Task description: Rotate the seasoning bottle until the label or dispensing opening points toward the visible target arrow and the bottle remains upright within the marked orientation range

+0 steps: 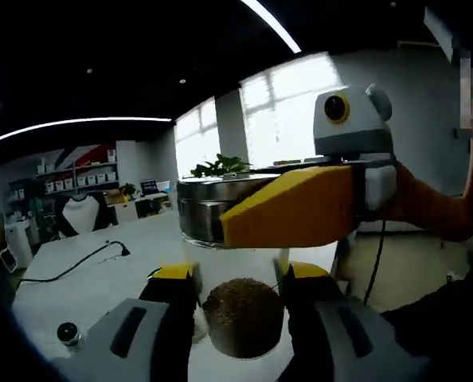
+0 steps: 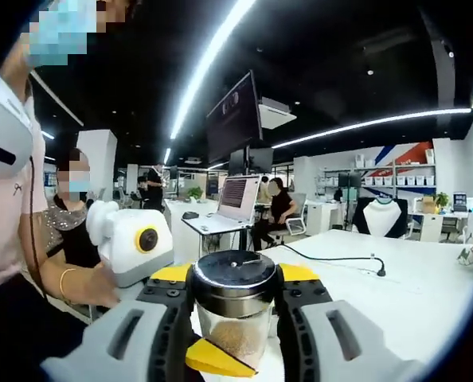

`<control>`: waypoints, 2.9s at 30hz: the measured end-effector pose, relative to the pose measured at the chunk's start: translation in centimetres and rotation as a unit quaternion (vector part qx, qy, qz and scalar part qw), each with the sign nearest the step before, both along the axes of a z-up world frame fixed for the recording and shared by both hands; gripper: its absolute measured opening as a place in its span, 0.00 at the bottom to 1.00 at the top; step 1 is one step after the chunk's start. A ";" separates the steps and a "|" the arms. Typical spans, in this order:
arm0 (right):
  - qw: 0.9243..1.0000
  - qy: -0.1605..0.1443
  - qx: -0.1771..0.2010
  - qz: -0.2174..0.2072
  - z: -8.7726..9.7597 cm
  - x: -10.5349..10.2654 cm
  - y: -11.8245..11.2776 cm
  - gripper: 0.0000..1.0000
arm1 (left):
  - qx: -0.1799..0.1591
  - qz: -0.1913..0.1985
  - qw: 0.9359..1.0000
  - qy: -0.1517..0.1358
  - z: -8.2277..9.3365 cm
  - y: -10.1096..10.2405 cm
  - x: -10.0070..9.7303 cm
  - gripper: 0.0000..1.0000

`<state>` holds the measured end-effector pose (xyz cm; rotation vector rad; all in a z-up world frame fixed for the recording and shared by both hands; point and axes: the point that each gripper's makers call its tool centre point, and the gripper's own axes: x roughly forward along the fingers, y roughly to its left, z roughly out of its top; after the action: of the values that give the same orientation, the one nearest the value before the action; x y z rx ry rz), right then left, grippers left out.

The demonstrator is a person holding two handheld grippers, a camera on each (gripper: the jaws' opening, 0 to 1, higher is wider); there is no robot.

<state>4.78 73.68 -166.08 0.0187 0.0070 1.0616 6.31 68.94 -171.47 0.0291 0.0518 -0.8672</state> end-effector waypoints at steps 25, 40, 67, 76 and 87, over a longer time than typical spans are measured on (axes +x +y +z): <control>0.988 0.014 -0.054 -0.146 -3.1 3.2 -0.7 0.37 | 0.035 0.132 0.991 -0.001 -2.5 1.2 3.0 0.46; 0.986 0.030 -0.021 -0.162 -4.2 6.1 -4.4 0.37 | 0.006 0.108 0.994 0.022 -4.7 4.0 3.3 0.70; 0.981 0.024 -0.070 -0.177 -9.1 12.7 -10.5 0.37 | 0.078 0.234 0.969 0.015 -6.1 17.7 3.4 0.98; 0.981 0.041 -0.074 -0.176 -10.6 14.0 -10.7 0.37 | 0.108 0.268 0.957 0.018 -6.2 21.9 3.9 0.98; 0.981 0.037 -0.072 -0.175 -11.6 13.3 -10.8 0.38 | 0.103 0.293 0.950 0.031 -6.8 23.3 3.7 0.98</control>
<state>18.08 62.85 -177.66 -0.0701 0.1432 0.7048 10.06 92.29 -178.29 0.1738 0.2006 -0.2648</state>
